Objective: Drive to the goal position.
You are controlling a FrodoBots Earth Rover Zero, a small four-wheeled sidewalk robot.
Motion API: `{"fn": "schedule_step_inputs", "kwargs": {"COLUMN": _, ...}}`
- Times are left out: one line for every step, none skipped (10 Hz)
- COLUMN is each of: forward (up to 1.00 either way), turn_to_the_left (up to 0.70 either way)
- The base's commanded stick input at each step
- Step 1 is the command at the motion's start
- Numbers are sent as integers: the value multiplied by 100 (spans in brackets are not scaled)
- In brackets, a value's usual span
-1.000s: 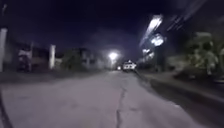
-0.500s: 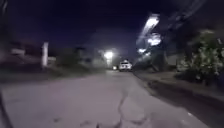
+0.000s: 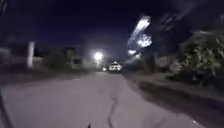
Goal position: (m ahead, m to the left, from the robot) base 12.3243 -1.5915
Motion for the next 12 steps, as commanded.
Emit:
{"fn": "schedule_step_inputs", "kwargs": {"forward": 70, "turn_to_the_left": -35}}
{"fn": "schedule_step_inputs", "kwargs": {"forward": 70, "turn_to_the_left": -35}}
{"fn": "schedule_step_inputs", "kwargs": {"forward": 70, "turn_to_the_left": -35}}
{"fn": "schedule_step_inputs", "kwargs": {"forward": 70, "turn_to_the_left": -35}}
{"fn": "schedule_step_inputs", "kwargs": {"forward": 70, "turn_to_the_left": -21}}
{"fn": "schedule_step_inputs", "kwargs": {"forward": 70, "turn_to_the_left": 0}}
{"fn": "schedule_step_inputs", "kwargs": {"forward": 70, "turn_to_the_left": 0}}
{"fn": "schedule_step_inputs", "kwargs": {"forward": 70, "turn_to_the_left": 0}}
{"fn": "schedule_step_inputs", "kwargs": {"forward": 70, "turn_to_the_left": 0}}
{"fn": "schedule_step_inputs", "kwargs": {"forward": 70, "turn_to_the_left": 0}}
{"fn": "schedule_step_inputs", "kwargs": {"forward": 70, "turn_to_the_left": 0}}
{"fn": "schedule_step_inputs", "kwargs": {"forward": 70, "turn_to_the_left": 0}}
